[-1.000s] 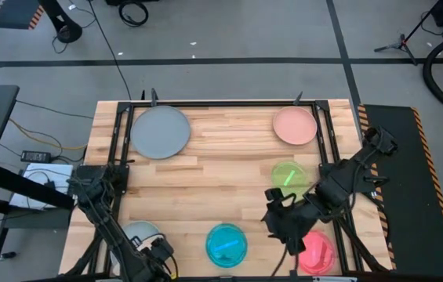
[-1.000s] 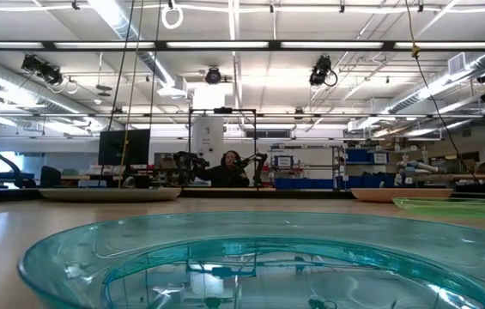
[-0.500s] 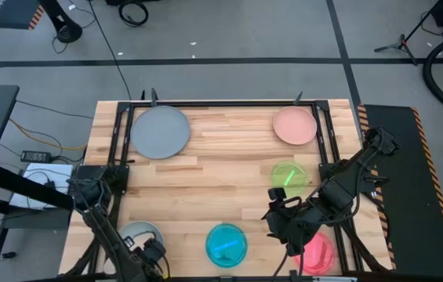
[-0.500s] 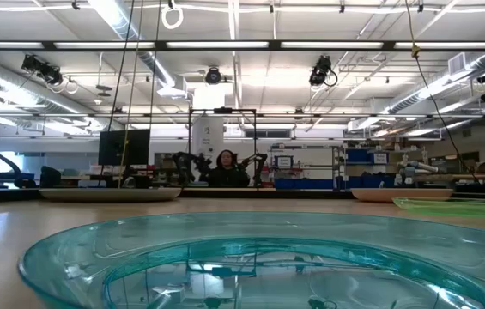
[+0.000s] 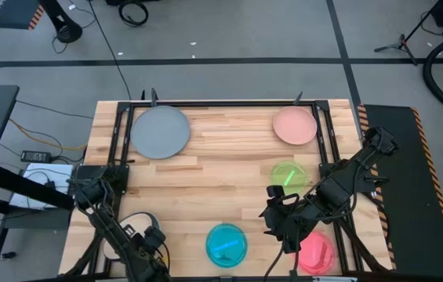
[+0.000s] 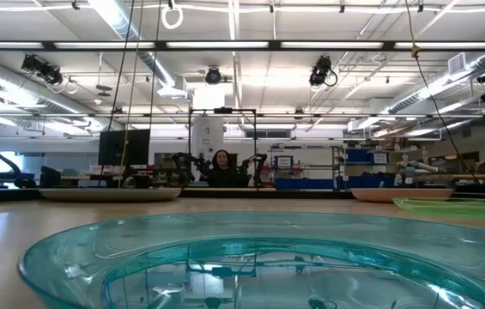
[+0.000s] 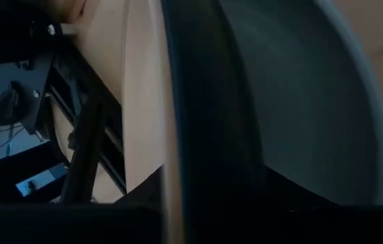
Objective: Stack plastic plates
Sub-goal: Stack the stacked plates on the gray plate
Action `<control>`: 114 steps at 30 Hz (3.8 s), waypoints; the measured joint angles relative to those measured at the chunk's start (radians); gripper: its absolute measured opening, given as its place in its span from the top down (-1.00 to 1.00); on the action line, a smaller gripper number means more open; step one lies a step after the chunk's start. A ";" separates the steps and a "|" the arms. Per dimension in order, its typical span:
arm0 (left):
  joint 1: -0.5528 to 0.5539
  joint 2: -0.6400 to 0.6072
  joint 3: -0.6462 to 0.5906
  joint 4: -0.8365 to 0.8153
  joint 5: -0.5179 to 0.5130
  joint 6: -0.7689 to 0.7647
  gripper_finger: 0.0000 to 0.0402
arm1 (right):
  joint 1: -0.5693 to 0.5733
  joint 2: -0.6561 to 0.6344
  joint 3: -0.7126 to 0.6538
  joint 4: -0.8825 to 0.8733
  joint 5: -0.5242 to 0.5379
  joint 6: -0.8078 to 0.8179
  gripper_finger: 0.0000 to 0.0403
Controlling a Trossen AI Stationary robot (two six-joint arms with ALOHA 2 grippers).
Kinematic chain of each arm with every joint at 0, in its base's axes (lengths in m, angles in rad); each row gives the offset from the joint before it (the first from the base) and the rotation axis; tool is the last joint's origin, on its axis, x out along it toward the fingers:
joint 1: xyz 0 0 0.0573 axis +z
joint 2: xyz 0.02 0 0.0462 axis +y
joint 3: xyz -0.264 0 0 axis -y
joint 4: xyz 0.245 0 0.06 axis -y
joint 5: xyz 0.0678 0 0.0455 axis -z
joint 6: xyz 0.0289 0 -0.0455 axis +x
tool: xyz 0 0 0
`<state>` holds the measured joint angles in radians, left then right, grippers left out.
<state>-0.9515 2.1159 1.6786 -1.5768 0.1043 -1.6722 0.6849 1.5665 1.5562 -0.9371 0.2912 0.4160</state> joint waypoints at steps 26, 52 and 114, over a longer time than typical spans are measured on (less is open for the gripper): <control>0.017 -0.005 -0.017 0.123 0.016 -0.026 -0.12 | 0.000 0.000 0.000 0.067 -0.108 -0.018 -0.14; 0.040 -0.072 0.142 0.099 0.000 -0.234 -0.40 | 0.047 0.000 0.000 -0.140 -0.283 0.248 -0.13; 0.134 -0.051 0.015 0.277 -0.041 -0.456 -0.41 | 0.250 -0.035 0.000 -0.267 -0.034 0.272 0.08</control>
<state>-0.8176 2.0646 1.6939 -1.2996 0.0635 -2.1278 0.9353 1.5318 1.5558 -1.2041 0.2568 0.6880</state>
